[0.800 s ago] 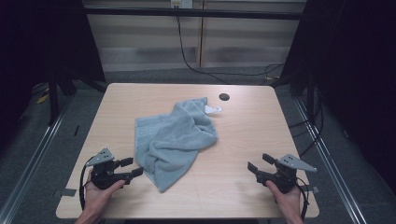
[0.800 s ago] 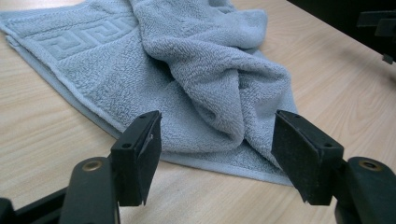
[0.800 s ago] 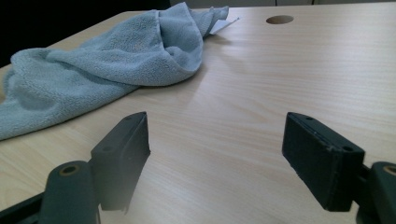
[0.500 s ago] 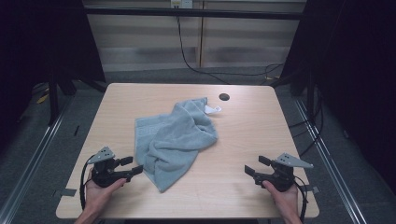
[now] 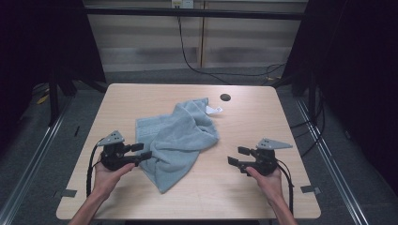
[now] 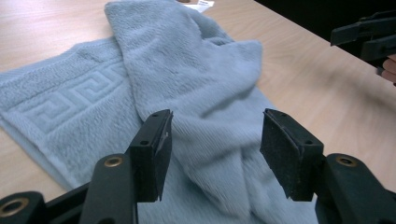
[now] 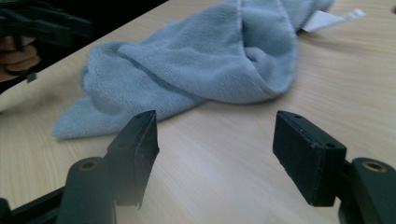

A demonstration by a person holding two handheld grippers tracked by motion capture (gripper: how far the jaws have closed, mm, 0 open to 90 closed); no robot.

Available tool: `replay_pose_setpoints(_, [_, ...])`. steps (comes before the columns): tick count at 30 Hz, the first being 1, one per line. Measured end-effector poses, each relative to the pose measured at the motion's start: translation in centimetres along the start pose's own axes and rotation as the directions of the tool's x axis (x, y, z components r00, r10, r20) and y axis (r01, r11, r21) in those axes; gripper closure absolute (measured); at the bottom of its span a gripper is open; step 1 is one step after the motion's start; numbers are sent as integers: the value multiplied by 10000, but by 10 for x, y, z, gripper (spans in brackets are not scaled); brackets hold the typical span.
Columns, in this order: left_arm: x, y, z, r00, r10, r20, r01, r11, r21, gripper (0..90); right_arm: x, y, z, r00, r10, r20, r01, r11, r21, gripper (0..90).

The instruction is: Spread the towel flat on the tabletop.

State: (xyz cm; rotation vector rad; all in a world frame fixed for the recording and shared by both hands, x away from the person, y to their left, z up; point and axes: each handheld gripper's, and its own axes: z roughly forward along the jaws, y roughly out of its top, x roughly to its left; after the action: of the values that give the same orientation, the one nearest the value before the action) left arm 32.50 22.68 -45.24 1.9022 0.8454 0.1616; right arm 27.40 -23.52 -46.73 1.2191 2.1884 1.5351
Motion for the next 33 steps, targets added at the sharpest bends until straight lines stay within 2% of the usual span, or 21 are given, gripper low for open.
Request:
replay_pose_setpoints(1, [3, 1, 4, 10000, -8, -72, 8, 10000, -64, 434, -1, 6, 6, 9998, -143, -137, 145, 9998, 105, 317])
replay_pose_setpoints(3, [10, 1, 16, 9995, 39, -320, -36, 9999, 120, 433, -5, 19, 18, 9990, -393, -199, 401, 9983, 415, 317])
replay_pose_setpoints(4, [13, -2, 21, 9993, -152, -351, 157, 9998, 151, 432, -8, 26, 23, 9987, -383, -349, 403, 9974, 590, 317])
replay_pose_setpoints(5, [16, -6, 27, 9990, -370, -259, 376, 9990, 240, 432, -9, 31, 27, 9984, -394, -400, 416, 9976, 546, 326])
replay_pose_setpoints(6, [17, -9, 32, 9990, -387, -222, 398, 9979, 505, 434, -10, 35, 31, 9984, -346, -441, 365, 9984, 427, 339])
replay_pose_setpoints(8, [16, -14, 40, 9997, -107, -234, 126, 9965, 823, 465, -12, 40, 39, 9965, -329, -765, 360, 9986, 392, 356])
replay_pose_setpoints(11, [17, -20, 46, 9998, -133, -123, 145, 9949, 999, 477, -13, 41, 53, 9976, -386, -572, 399, 9990, 220, 366])
replay_pose_setpoints(12, [17, -22, 48, 9999, -65, -131, 78, 9942, 1068, 479, -14, 39, 58, 9971, -371, -663, 389, 9989, 253, 369])
replay_pose_setpoints(13, [17, -24, 49, 9998, -122, -123, 134, 9946, 1029, 480, -14, 38, 63, 9966, -276, -781, 309, 9987, 416, 377])
replay_pose_setpoints(15, [17, -26, 51, 9998, -169, -54, 173, 9946, 1019, 480, -12, 36, 73, 9964, -405, -746, 474, 9945, 932, 381])
replay_pose_setpoints(18, [19, -28, 53, 9991, -399, 116, 385, 9939, 1033, 477, -14, 34, 86, 9968, -378, -702, 454, 9928, 1110, 345])
replay_pose_setpoints(19, [20, -28, 54, 9992, -385, 120, 370, 9941, 1023, 475, -16, 34, 90, 9975, -353, -611, 420, 9927, 1132, 335])
replay_pose_setpoints(21, [19, -29, 55, 10000, -22, 90, 13, 9952, 979, 471, -20, 36, 100, 9980, -424, -464, 481, 9902, 1308, 301])
replay_pose_setpoints(22, [19, -29, 55, 10000, 0, 71, -6, 9954, 958, 462, -22, 37, 105, 9984, -396, -415, 448, 9899, 1347, 292])
replay_pose_setpoints(25, [18, -28, 55, 9999, -129, -25, 131, 9943, 1056, 449, -26, 40, 120, 9978, -412, -510, 482, 9881, 1463, 264])
replay_pose_setpoints(27, [18, -28, 55, 9990, -441, -59, 445, 9926, 1126, 450, -26, 39, 130, 9971, -456, -613, 554, 9843, 1674, 262])
replay_pose_setpoints(29, [18, -28, 55, 9991, -408, 76, 396, 9916, 1230, 453, -23, 37, 138, 9968, -607, -523, 695, 9797, 1881, 290])
replay_pose_setpoints(30, [18, -28, 55, 9987, -483, 135, 463, 9910, 1254, 461, -22, 34, 142, 9965, -609, -580, 714, 9770, 2011, 339])
replay_pose_setpoints(31, [18, -28, 55, 9984, -519, 228, 485, 9903, 1299, 475, -21, 31, 145, 9964, -532, -659, 663, 9739, 2172, 404])
replay_pose_setpoints(32, [18, -28, 55, 9986, -464, 255, 426, 9901, 1337, 494, -19, 28, 147, 9958, -646, -644, 774, 9722, 2210, 453])
replay_pose_setpoints(33, [16, -28, 54, 9986, -419, 308, 373, 9898, 1371, 513, -17, 27, 145, 9952, -739, -642, 860, 9734, 2122, 568])
